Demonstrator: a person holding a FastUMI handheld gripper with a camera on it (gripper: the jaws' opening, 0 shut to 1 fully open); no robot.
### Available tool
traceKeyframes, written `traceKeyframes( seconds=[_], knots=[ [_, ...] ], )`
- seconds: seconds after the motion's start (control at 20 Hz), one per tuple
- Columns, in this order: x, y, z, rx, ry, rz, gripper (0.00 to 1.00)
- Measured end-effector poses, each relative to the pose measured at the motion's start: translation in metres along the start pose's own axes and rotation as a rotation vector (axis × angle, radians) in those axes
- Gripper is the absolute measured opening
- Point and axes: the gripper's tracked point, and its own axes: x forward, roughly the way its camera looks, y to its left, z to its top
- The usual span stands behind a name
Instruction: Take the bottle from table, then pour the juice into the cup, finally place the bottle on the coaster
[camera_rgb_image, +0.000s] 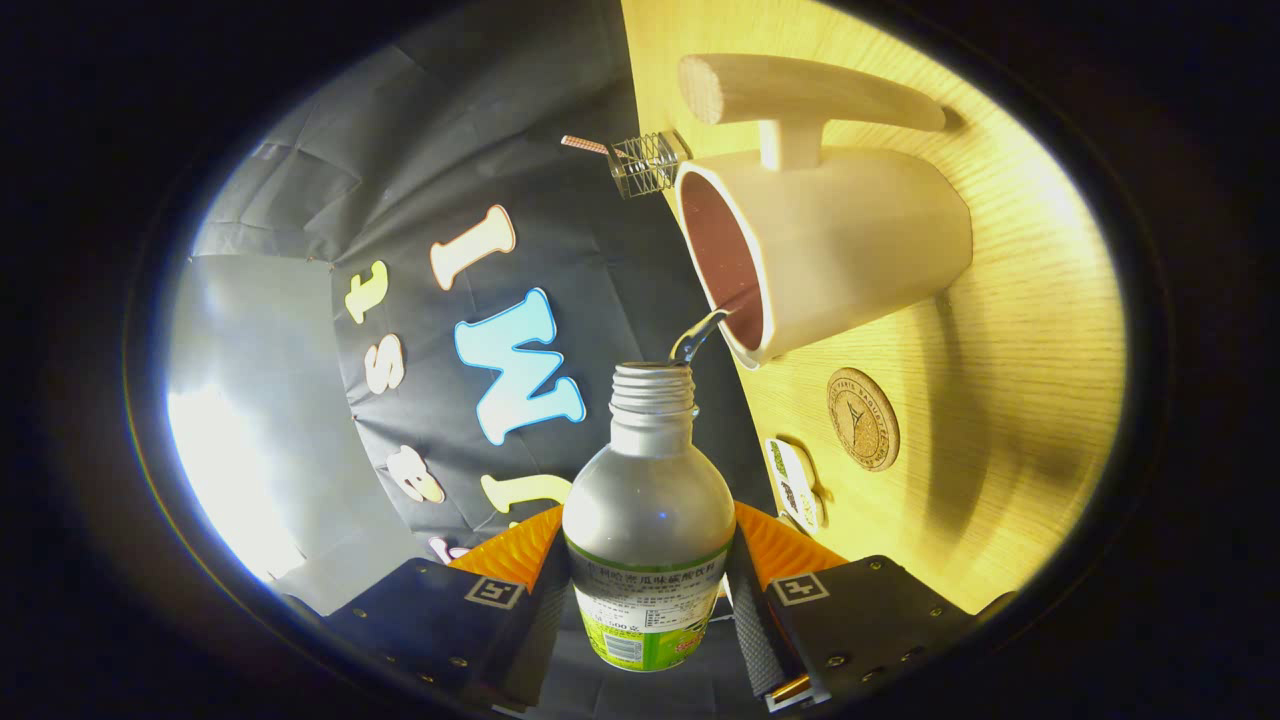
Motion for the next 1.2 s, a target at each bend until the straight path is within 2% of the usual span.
traceKeyframes(
  seconds=[1.2],
  knots=[
    [0.003, 0.014, 0.006, 0.165, -0.069, 0.019, 0.75]
  ],
)
